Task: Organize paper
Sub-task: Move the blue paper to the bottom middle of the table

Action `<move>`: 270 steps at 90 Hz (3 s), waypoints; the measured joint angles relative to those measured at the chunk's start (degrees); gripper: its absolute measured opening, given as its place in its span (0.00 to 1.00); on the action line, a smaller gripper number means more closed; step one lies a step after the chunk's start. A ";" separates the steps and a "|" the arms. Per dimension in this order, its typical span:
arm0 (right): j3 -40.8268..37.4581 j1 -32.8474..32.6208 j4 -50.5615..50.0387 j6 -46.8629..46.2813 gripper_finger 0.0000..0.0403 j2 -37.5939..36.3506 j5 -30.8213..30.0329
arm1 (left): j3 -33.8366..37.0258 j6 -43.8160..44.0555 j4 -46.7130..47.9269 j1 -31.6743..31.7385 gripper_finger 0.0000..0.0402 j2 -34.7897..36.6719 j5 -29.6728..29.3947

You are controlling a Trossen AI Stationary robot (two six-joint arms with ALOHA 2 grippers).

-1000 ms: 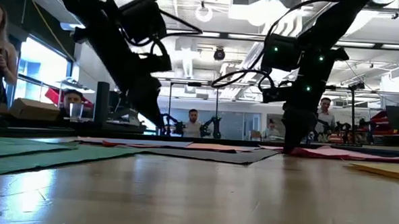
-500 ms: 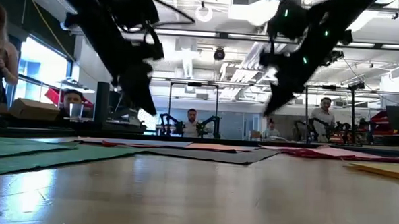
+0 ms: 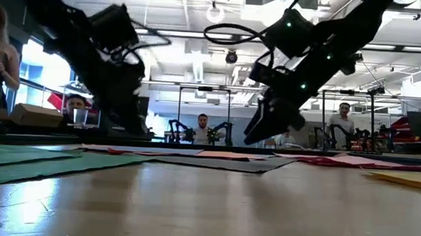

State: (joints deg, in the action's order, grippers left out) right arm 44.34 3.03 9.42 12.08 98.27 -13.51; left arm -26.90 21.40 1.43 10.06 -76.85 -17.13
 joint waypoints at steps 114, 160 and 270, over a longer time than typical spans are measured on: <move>19.71 0.61 0.10 20.85 0.65 19.20 1.74 | 11.34 -0.46 -1.94 9.05 0.42 3.51 3.95; 22.68 -0.07 -0.94 19.87 0.51 18.85 1.28 | 11.44 -2.07 -2.86 9.01 0.42 3.40 6.25; 27.00 -0.81 -9.47 18.40 0.01 22.17 3.22 | 11.48 -6.69 -4.33 8.90 0.42 3.64 5.86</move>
State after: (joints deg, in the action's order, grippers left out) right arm 71.34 2.22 -0.05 30.48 120.44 -10.28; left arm -15.42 14.72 -2.90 18.96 -73.21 -11.27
